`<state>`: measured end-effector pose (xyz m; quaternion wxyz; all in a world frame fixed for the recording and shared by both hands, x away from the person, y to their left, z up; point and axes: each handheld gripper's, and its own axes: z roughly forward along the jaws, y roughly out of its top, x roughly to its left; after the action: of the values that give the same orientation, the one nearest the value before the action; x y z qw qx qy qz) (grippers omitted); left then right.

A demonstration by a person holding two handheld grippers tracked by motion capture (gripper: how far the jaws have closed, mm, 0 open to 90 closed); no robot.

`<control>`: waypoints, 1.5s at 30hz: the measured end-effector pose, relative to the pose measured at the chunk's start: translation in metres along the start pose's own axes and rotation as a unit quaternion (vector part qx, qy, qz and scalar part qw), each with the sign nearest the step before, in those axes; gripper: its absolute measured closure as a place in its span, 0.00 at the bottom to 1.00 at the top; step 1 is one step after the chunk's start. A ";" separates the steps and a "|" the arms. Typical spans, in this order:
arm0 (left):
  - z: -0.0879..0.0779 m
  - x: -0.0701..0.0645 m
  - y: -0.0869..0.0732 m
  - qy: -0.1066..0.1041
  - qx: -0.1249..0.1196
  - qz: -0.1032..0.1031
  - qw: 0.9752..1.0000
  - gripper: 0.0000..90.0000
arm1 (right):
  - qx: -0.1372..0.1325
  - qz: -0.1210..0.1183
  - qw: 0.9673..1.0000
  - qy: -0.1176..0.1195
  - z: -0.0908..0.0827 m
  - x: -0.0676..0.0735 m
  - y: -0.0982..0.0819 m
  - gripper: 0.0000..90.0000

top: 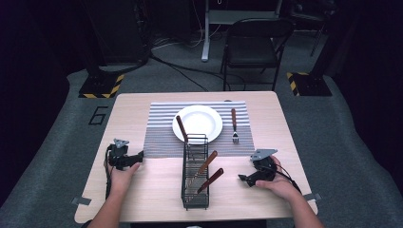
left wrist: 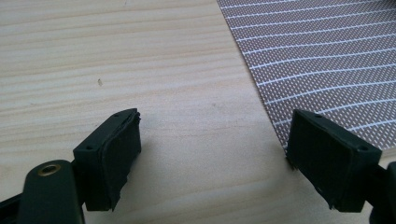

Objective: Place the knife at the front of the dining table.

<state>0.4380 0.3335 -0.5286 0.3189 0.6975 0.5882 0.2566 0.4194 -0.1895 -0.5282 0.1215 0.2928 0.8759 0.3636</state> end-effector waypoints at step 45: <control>-0.052 -0.040 0.035 -0.078 -0.010 0.003 0.997 0.57 | 0.000 0.004 1.000 0.000 0.001 0.000 0.001 0.00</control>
<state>0.4159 0.2984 -0.4672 0.3699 0.7141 0.5566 0.2082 0.4202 -0.1888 -0.5282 0.1202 0.2961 0.8750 0.3636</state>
